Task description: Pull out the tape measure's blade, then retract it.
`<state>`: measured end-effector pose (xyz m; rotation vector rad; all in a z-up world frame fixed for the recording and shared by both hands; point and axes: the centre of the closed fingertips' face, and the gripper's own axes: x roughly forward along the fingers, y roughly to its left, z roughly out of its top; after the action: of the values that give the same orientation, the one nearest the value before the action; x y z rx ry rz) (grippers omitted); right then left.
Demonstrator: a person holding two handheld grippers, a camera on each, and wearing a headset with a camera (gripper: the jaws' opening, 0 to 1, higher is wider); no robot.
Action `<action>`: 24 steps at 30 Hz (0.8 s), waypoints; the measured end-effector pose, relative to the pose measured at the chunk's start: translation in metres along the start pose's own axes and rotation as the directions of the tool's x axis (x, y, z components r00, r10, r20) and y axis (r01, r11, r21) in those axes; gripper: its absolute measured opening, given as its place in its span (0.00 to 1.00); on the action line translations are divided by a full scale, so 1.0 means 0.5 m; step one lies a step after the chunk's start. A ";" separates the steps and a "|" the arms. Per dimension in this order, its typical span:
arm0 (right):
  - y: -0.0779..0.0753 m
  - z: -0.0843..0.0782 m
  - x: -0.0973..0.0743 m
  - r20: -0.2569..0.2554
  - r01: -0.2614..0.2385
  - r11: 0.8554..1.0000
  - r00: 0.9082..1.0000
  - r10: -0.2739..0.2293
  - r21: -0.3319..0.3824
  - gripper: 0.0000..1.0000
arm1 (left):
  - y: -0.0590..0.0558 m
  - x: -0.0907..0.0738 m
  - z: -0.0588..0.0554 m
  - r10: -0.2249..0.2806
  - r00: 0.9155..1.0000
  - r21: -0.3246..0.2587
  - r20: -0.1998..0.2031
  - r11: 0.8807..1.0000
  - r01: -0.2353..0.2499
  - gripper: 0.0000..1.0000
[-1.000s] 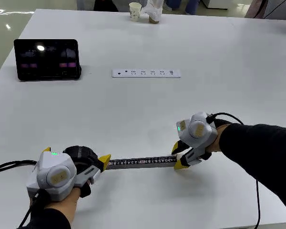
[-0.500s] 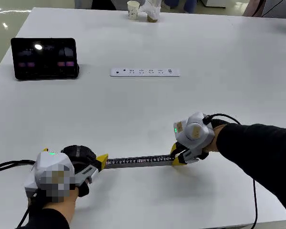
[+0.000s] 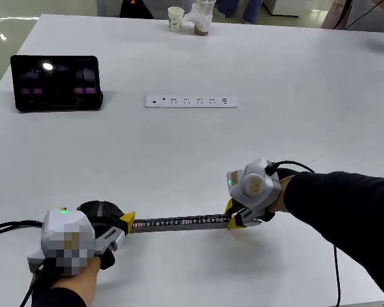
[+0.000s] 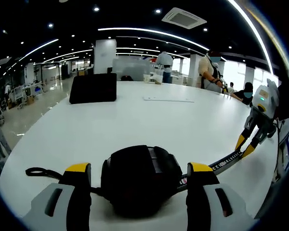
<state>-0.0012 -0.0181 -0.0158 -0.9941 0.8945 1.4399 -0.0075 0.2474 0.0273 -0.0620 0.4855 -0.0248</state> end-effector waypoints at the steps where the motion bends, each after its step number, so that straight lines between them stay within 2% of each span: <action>1: 0.000 0.000 0.000 0.001 0.001 1.000 1.000 -0.001 0.008 0.12 | -0.002 0.001 -0.001 -0.005 1.000 -0.002 -0.003 1.000 0.005 0.76; 5: 0.000 0.000 -0.001 0.010 0.007 1.000 1.000 -0.007 0.026 0.11 | -0.011 0.001 -0.004 -0.023 1.000 -0.024 -0.014 0.999 0.023 0.68; 13: -0.001 0.000 0.000 0.012 0.007 0.999 1.000 -0.008 0.043 0.11 | -0.005 0.008 -0.009 -0.018 0.999 -0.054 -0.042 0.998 0.016 0.64; 18: -0.002 -0.001 0.000 0.017 0.003 0.998 1.000 -0.004 0.063 0.11 | -0.006 0.008 -0.011 -0.018 0.998 -0.020 -0.059 1.000 0.016 0.63; 24: -0.003 0.000 0.001 0.020 -0.002 0.998 1.000 0.001 0.062 0.10 | -0.008 0.005 -0.012 -0.027 0.997 -0.013 -0.074 1.000 0.026 0.61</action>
<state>0.0002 -0.0179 -0.0164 -0.9310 0.9204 1.4128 -0.0083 0.2430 0.0212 -0.0799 0.5592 -0.0498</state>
